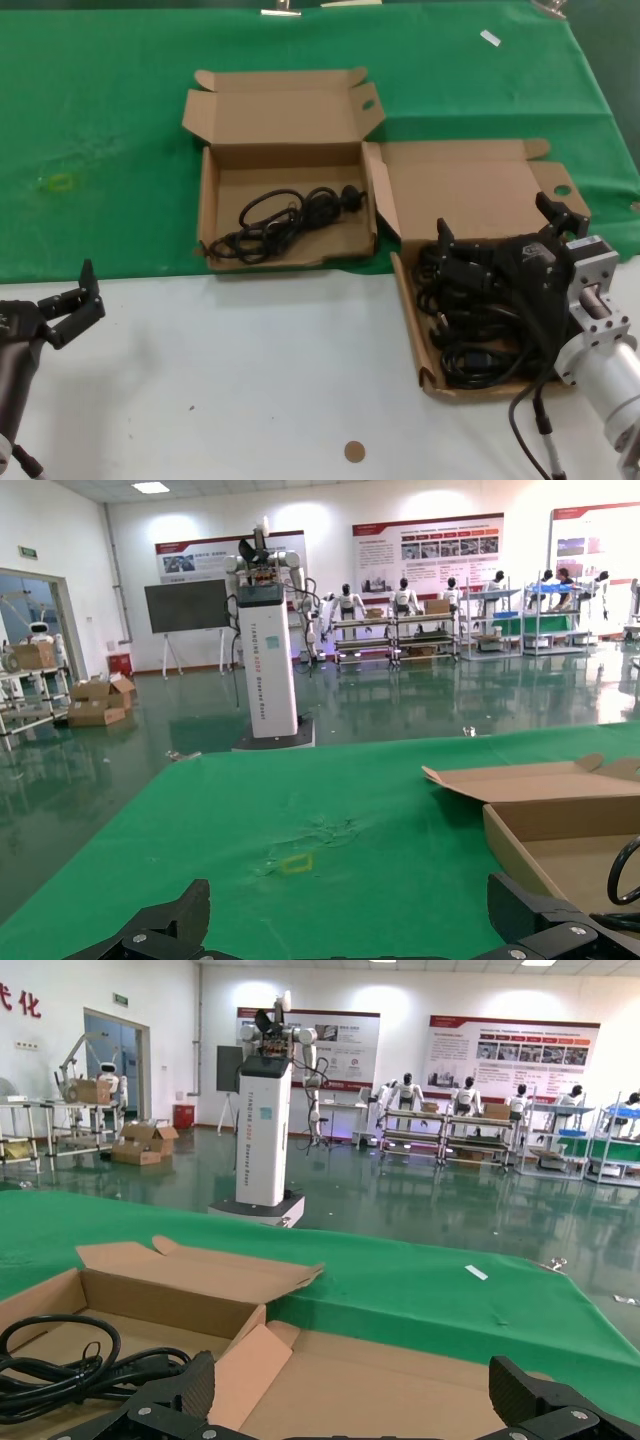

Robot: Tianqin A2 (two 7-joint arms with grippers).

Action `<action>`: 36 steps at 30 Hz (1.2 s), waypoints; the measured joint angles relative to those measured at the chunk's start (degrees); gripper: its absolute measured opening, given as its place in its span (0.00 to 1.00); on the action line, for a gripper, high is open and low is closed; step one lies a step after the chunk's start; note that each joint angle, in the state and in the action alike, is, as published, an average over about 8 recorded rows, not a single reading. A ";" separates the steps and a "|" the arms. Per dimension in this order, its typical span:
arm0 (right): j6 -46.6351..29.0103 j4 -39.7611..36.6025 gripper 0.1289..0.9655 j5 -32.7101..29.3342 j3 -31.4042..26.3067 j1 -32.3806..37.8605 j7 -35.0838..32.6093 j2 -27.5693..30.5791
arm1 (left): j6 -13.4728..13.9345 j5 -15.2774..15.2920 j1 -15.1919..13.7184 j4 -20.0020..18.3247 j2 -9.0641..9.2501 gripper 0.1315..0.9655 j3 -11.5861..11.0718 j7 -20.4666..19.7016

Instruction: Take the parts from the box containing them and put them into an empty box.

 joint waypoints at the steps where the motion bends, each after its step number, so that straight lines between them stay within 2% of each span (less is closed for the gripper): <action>1: 0.00 0.00 1.00 0.00 0.00 0.00 0.00 0.00 | 0.00 0.00 0.00 0.00 0.00 1.00 0.00 0.00; 36: 0.00 0.00 1.00 0.00 0.00 0.00 0.00 0.00 | 0.00 0.00 0.00 0.00 0.00 1.00 0.00 0.00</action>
